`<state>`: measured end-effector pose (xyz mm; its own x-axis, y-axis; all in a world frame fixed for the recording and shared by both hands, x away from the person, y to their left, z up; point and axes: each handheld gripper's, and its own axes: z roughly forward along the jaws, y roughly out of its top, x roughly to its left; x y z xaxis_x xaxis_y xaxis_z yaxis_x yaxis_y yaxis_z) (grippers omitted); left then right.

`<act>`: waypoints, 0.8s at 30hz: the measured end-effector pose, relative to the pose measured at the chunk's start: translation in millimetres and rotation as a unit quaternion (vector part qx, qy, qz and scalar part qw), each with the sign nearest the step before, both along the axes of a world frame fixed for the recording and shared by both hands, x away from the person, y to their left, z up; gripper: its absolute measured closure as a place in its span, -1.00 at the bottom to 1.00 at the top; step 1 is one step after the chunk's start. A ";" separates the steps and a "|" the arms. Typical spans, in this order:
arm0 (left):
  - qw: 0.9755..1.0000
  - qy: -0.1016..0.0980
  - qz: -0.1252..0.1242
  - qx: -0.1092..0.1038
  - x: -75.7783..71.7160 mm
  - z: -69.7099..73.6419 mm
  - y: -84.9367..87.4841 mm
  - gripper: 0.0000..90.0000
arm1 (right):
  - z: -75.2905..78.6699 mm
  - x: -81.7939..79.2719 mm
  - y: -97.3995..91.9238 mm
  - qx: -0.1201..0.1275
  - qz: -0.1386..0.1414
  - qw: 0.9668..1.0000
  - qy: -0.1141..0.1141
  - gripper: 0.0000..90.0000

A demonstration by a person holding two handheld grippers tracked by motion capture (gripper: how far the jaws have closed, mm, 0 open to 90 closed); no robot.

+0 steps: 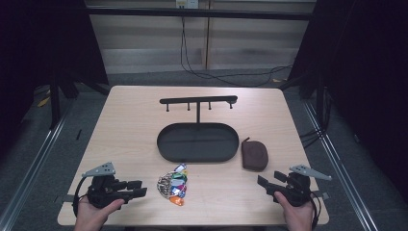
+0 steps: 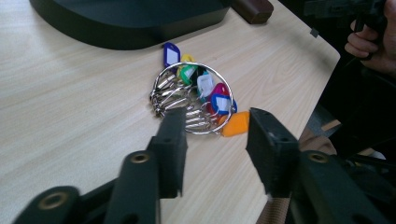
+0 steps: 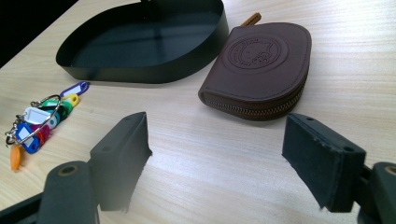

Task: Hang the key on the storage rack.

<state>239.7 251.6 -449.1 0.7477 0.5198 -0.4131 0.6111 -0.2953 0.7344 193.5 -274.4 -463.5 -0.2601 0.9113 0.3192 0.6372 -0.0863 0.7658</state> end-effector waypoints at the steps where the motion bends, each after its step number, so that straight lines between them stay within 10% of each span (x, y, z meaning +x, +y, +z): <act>1: 1.000 -0.002 0.002 0.004 0.0 1.4 -0.5 0.42 | 0.3 0.0 0.3 0.000 0.000 1.000 -0.001 -0.49; 9: 0.999 0.011 0.000 -0.030 5.9 9.0 -5.0 0.42 | 0.6 -0.8 3.8 -0.009 0.005 1.000 0.001 -0.49; 24: 0.998 0.014 -0.045 0.043 21.6 26.2 -43.4 0.30 | -0.3 -0.4 3.8 -0.009 0.006 1.000 0.005 -0.49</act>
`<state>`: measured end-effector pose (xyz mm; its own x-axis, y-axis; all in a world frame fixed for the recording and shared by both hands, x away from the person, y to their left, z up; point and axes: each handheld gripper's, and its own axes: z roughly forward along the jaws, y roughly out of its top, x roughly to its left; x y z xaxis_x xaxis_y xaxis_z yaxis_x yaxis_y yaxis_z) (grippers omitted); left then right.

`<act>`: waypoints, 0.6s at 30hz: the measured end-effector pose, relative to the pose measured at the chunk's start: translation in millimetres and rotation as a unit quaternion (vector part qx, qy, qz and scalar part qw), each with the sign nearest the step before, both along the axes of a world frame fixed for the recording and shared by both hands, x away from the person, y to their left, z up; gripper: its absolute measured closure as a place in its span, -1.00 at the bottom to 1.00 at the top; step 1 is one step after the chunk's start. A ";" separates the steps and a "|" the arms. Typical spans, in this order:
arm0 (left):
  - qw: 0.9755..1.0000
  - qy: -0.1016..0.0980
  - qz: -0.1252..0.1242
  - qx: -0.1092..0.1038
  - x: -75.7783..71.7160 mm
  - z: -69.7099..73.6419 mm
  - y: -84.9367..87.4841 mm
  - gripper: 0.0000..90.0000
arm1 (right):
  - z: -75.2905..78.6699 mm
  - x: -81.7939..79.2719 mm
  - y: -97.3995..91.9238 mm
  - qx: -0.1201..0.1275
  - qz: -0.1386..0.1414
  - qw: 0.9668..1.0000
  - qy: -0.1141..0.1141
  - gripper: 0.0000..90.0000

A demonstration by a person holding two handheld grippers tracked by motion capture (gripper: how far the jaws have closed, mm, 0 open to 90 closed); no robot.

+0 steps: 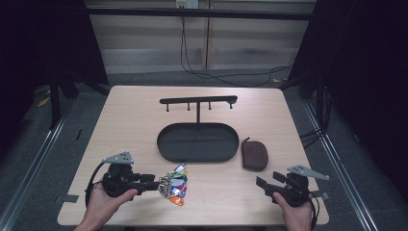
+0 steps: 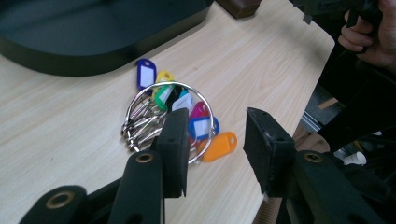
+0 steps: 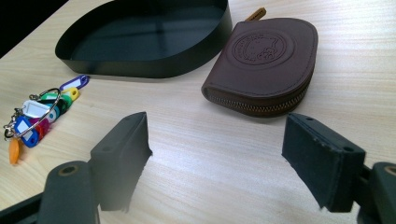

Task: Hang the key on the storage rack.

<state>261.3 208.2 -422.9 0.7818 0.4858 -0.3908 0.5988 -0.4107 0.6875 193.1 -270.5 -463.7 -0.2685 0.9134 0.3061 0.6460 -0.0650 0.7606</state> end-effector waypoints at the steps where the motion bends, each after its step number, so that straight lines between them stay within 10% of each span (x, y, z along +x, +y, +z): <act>1: 1.000 0.002 -0.005 0.001 1.8 1.1 -3.4 0.28 | 0.0 0.1 -0.3 -0.001 -0.001 1.000 -0.001 -0.49; 10: 0.999 0.008 -0.027 0.019 7.3 7.0 -19.8 0.18 | -0.2 1.2 0.9 -0.007 -0.004 1.000 -0.003 -0.48; 18: 0.995 -0.007 -0.056 0.081 10.6 13.3 -37.1 0.39 | -0.7 1.4 0.2 -0.012 -0.009 1.000 0.001 -0.48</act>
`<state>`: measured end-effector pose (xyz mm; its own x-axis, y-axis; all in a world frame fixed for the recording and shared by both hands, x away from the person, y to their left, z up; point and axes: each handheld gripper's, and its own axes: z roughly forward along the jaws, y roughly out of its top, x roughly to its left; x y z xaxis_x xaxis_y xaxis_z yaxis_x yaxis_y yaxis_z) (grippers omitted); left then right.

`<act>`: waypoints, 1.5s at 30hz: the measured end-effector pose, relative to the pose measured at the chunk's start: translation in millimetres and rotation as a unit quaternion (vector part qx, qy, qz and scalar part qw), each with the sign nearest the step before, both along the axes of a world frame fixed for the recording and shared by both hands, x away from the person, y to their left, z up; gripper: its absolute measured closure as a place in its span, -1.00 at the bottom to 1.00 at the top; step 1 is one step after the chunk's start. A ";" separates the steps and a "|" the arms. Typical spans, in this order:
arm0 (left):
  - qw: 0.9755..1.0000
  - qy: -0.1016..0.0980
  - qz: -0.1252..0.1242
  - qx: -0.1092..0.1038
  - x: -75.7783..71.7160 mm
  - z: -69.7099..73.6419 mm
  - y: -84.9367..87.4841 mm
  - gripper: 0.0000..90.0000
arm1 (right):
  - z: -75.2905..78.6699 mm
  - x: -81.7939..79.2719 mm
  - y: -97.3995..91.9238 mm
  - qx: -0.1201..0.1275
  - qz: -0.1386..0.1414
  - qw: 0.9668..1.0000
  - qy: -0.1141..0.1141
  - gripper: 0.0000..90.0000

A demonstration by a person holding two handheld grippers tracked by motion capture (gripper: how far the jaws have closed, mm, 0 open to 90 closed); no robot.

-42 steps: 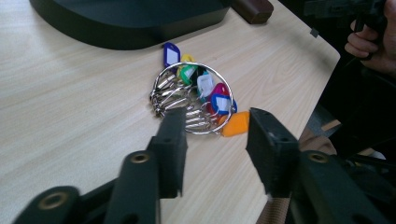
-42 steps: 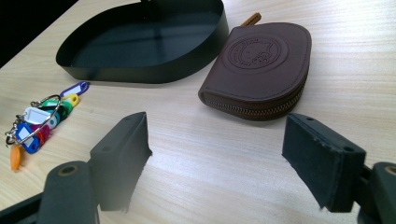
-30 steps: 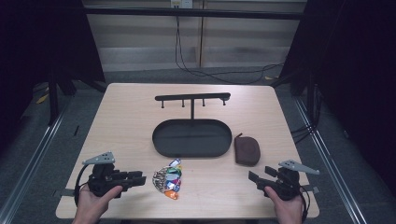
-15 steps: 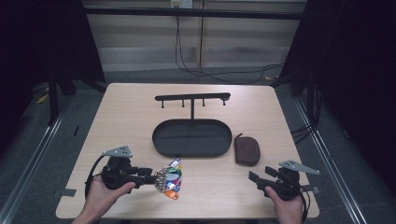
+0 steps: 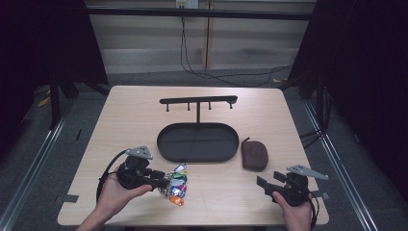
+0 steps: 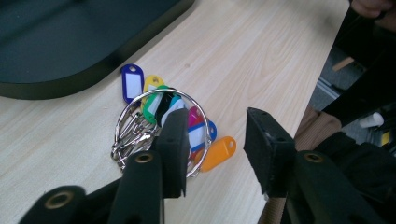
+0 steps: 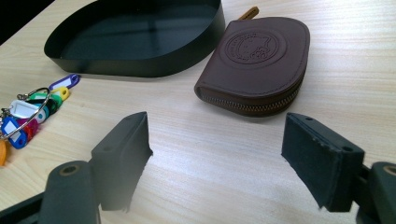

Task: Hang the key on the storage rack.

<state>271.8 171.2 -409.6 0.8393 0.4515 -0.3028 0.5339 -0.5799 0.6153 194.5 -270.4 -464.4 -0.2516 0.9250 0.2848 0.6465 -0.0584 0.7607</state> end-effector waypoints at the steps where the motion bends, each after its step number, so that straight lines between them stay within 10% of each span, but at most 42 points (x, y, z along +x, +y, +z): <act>1: 1.000 0.000 0.000 0.000 0.0 0.0 0.0 0.41 | 0.0 0.0 0.0 0.000 0.000 1.000 0.000 -0.48; 19: 0.998 0.031 -0.032 0.045 13.3 -5.4 -26.8 0.54 | -0.9 0.8 0.1 0.000 0.002 1.000 0.006 -0.48; 34: 0.987 0.055 -0.075 0.131 16.3 -23.7 -59.2 0.72 | -1.2 1.2 0.6 0.000 0.005 1.000 0.007 -0.50; 41: 0.979 0.067 -0.088 0.169 16.4 -35.1 -72.5 0.77 | -1.2 1.5 1.5 0.001 0.009 1.000 0.008 -0.52; 42: 0.975 0.069 -0.093 0.188 16.3 -38.9 -76.1 0.76 | -1.3 1.6 1.3 0.002 0.009 1.000 0.010 -0.52; 45: 0.974 0.073 -0.091 0.192 17.0 -41.1 -78.4 0.74 | -1.4 1.6 1.1 0.002 0.010 1.000 0.009 -0.52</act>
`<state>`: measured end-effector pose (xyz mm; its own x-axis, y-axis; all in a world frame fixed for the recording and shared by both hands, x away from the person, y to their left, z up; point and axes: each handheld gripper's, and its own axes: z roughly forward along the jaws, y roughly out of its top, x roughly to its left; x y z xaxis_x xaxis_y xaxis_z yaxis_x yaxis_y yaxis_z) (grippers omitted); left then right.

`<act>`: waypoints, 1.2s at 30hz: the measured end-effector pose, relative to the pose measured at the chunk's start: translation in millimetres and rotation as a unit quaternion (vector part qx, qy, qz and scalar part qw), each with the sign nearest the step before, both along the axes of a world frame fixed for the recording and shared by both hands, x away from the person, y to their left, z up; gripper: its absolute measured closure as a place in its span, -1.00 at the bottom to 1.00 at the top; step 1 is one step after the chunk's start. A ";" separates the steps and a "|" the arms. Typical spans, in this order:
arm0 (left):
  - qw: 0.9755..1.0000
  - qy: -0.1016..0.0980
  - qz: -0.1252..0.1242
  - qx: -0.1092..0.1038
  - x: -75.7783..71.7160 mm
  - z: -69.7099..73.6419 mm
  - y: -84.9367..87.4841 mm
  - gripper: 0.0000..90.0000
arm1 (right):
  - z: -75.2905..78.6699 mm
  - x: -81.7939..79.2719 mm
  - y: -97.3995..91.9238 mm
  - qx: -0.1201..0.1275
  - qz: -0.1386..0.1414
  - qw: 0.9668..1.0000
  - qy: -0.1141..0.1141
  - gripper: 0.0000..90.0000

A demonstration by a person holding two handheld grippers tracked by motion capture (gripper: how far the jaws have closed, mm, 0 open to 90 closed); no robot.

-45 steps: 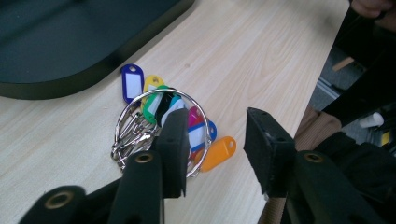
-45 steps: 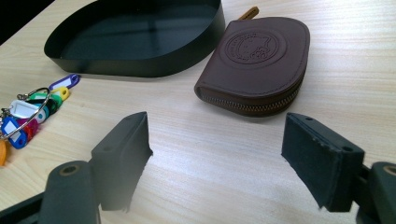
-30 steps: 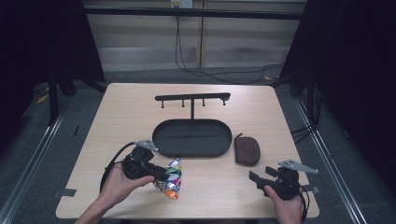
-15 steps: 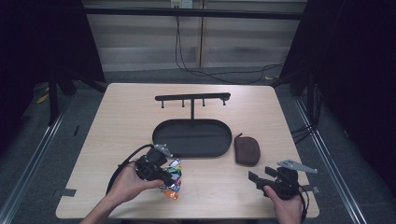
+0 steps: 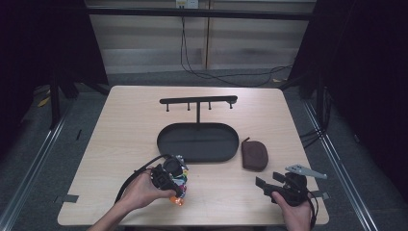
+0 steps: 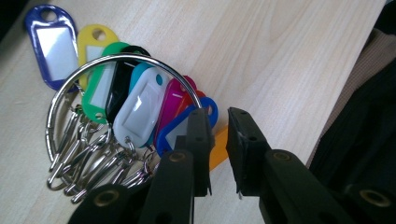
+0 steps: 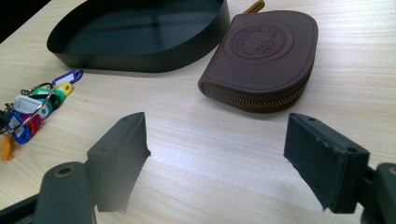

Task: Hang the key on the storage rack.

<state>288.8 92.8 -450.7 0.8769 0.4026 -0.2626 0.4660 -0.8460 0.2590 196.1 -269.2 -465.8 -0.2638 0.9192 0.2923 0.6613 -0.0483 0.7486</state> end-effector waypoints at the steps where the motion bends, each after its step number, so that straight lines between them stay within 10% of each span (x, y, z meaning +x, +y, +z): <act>1: 1.000 0.001 0.000 0.001 0.5 -0.8 -0.9 0.73 | -0.2 0.1 0.3 0.001 0.002 1.000 0.002 -0.53; 19: 0.998 0.005 0.000 0.062 3.4 -7.1 -23.9 0.71 | -1.9 1.8 1.3 -0.001 0.007 1.000 0.013 -0.55; 24: 0.996 -0.022 -0.007 0.081 -2.3 -7.1 -29.5 0.77 | -1.8 1.7 1.2 0.000 0.009 1.000 0.012 -0.56; 36: 0.996 0.011 -0.009 0.094 7.2 -7.2 -30.8 0.91 | -1.2 1.2 1.3 0.000 0.010 1.000 0.008 -0.57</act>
